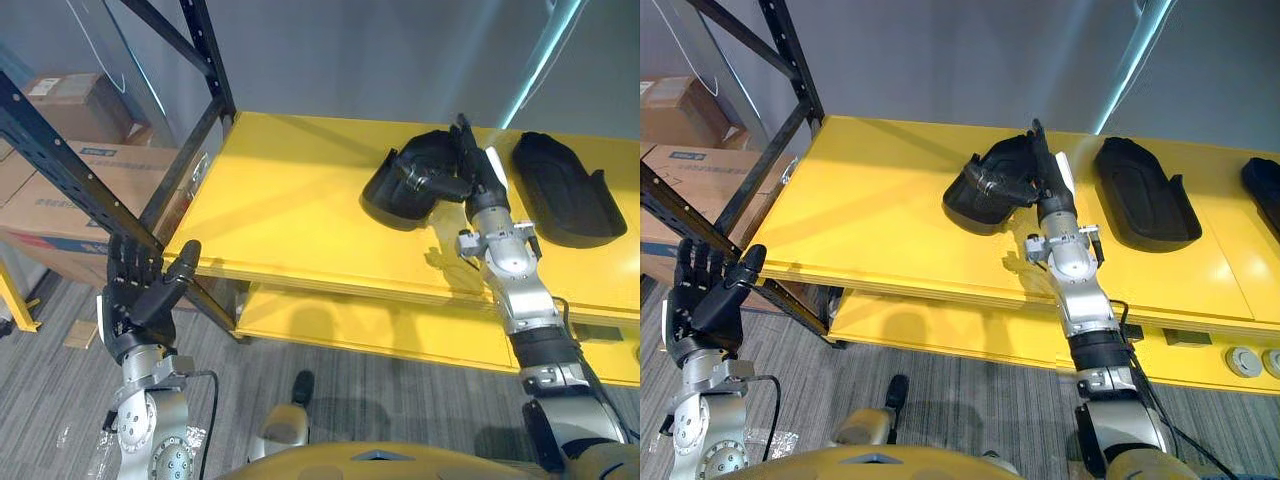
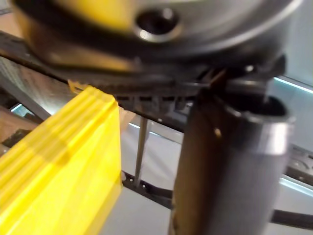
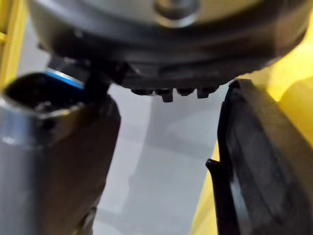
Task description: Walk over and take three plastic housings, then place them on the shelf
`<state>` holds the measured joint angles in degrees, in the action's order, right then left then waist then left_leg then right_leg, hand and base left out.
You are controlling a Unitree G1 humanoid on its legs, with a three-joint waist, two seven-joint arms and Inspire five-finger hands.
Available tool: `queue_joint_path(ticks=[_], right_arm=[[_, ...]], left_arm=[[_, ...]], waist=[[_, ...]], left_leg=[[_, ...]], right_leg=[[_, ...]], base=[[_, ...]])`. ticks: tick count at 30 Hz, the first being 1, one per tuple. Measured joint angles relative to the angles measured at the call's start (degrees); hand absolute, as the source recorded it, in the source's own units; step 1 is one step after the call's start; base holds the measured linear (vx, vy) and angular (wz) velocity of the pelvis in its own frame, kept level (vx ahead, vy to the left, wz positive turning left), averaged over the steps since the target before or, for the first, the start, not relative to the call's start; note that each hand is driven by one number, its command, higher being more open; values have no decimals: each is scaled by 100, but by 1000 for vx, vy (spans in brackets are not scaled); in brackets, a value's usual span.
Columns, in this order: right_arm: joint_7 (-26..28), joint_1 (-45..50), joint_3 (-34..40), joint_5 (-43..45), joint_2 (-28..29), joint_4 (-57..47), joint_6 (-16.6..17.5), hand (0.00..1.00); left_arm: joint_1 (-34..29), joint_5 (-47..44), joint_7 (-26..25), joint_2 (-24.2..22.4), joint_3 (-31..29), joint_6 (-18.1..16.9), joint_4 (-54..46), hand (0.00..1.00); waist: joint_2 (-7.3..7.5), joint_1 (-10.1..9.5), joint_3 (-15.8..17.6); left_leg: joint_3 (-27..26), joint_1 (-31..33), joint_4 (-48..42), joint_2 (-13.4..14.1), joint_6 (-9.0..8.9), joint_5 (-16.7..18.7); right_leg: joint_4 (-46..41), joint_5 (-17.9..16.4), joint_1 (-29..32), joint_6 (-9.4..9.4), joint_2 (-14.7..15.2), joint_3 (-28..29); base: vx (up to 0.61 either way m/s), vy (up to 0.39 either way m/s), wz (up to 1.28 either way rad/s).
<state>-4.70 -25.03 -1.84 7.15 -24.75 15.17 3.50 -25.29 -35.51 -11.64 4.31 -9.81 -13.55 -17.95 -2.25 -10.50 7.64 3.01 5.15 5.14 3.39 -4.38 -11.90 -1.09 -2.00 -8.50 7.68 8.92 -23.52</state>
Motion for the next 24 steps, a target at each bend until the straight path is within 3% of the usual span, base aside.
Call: queue_joint_path(ticks=[12, 16, 24], right_arm=[[-1220, -94, -102, 6, 2, 319, -301, 100], [-1230, -299, -96, 8, 2, 514, -373, 100], [-1369, -577, -108, 283, 31, 1246, -864, 100]], left_arm=[[-7, -4, -47, 0, 101, 1, 1, 100], [2, -4, -47, 0, 106, 1, 1, 100], [4, -6, -106, -6, 356, 3, 1, 100]], waist=[[55, -11, 98], [52, 12, 109], [-25, -18, 189]], left_leg=[[26, -58, 1, 2, -39, 16], [24, -60, 1, 3, -20, 1], [31, -70, 1, 5, -30, 5]], right_leg=[[17, -32, -52, -45, -6, -57], [18, -10, -58, -10, -6, -66], [9, -11, -71, -11, -4, -77]], base=[[-29, -9, 1], [12, -26, 0], [2, -16, 0]])
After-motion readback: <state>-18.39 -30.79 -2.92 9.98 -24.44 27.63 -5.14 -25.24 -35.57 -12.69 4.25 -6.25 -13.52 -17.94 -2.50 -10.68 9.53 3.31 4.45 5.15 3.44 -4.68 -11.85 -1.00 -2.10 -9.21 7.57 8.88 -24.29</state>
